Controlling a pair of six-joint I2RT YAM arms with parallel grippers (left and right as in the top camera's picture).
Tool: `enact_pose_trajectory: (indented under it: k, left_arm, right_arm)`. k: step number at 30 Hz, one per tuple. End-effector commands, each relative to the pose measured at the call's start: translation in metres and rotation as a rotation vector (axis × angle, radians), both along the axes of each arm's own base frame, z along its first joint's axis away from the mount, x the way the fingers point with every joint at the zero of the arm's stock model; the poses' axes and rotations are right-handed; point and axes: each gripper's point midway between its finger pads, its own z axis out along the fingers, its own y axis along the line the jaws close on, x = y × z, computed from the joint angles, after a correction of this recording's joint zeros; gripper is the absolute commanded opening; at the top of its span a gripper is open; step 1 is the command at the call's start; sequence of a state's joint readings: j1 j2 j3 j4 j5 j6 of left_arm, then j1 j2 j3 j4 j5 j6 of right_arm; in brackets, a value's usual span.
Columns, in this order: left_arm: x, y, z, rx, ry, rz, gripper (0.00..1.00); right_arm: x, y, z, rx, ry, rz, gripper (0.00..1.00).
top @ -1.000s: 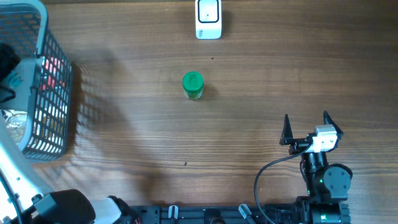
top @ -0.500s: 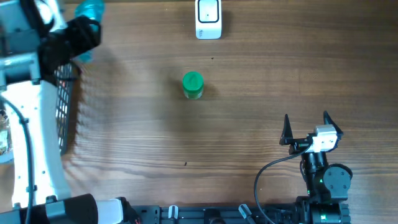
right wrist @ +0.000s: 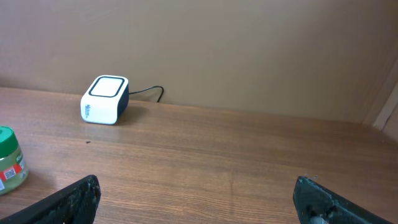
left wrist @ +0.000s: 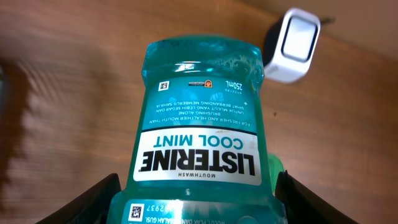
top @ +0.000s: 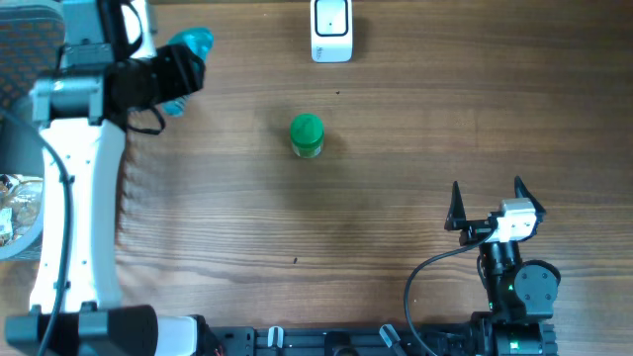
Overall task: Scan the item barcode
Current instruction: 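Carry the Listerine bottle to the white scanner with the left gripper, then lay the Listerine bottle on the table below the jar and release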
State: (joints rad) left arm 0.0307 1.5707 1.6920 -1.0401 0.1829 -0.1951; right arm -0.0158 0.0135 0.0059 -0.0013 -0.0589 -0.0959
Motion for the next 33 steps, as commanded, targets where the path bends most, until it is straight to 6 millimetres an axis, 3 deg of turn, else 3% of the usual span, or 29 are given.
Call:
enact_pose_trajectory:
  k: [1, 7, 12, 20, 24, 30, 33]
  left_arm:
    - [0.007, -0.033, -0.022, -0.020, 0.060, -0.060, 0.69]
    - [-0.002, -0.078, -0.090, -0.005, 0.231, -0.165, 0.69]
    - [-0.027, -0.082, -0.138, -0.050, 0.456, -0.030, 0.70]
    - [-0.081, -0.080, -0.144, -0.104, 0.715, 0.101, 0.75]
    - [-0.093, -0.082, -0.142, -0.117, 0.768, 0.112, 0.77]
    - [-0.073, -0.084, -0.143, -0.140, 0.688, 0.117, 0.79]
    - [-0.058, -0.081, -0.143, -0.117, 0.623, 0.115, 0.88]
  right_arm:
    - [0.000, 0.001, 0.001, -0.009, -0.005, 0.000, 1.00]
    - [0.000, 0.001, 0.001, -0.009, -0.005, 0.000, 1.00]
    - [0.000, 0.001, 0.001, -0.009, -0.005, 0.000, 1.00]
    - [0.000, 0.001, 0.001, -0.009, -0.005, 0.000, 1.00]
    - [0.000, 0.001, 0.001, -0.009, -0.005, 0.000, 1.00]
    - [0.000, 0.001, 0.001, -0.009, -0.006, 0.000, 1.00]
    - [0.000, 0.001, 0.001, -0.009, -0.006, 0.000, 1.00]
